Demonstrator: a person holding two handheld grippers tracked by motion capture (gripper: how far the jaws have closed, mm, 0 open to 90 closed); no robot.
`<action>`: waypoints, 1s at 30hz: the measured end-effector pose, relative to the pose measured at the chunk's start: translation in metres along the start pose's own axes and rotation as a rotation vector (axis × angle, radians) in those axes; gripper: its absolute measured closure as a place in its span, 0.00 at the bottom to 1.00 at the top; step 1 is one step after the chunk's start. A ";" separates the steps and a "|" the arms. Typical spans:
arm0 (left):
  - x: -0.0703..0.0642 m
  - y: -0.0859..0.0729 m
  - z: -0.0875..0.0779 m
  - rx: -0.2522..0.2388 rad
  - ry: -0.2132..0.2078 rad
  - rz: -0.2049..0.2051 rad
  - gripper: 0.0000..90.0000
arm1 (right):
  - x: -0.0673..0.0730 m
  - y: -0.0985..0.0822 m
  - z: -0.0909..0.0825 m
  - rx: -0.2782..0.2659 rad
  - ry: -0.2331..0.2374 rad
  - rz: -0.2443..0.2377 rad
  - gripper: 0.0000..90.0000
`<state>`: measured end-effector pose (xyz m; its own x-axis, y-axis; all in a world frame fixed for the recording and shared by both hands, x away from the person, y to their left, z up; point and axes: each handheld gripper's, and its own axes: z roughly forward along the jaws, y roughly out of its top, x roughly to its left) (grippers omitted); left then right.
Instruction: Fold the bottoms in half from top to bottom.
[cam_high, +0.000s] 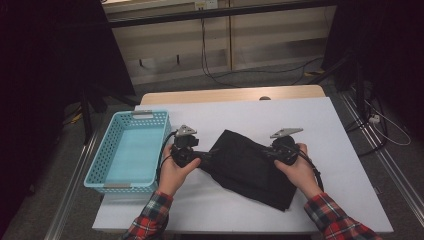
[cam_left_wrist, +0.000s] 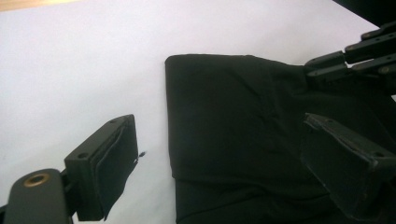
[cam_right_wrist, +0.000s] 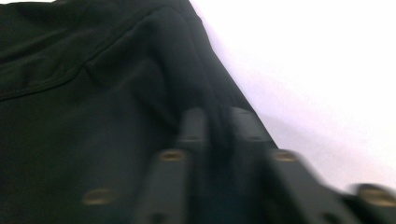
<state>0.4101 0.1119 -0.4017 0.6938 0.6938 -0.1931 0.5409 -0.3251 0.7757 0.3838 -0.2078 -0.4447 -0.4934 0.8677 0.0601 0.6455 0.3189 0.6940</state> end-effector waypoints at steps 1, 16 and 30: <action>0.000 0.000 0.000 0.000 0.000 0.000 0.14 | 0.000 0.000 0.000 0.000 0.000 0.000 0.92; -0.002 0.001 0.001 -0.002 -0.006 0.007 0.14 | -0.012 0.003 -0.029 -0.064 0.054 0.055 0.93; -0.003 0.002 0.001 -0.003 -0.007 0.013 0.14 | -0.025 -0.006 -0.048 -0.063 0.076 0.083 0.93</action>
<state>0.4092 0.1086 -0.4003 0.7040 0.6850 -0.1877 0.5309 -0.3320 0.7797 0.3640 -0.2496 -0.4161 -0.4836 0.8583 0.1716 0.6492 0.2202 0.7281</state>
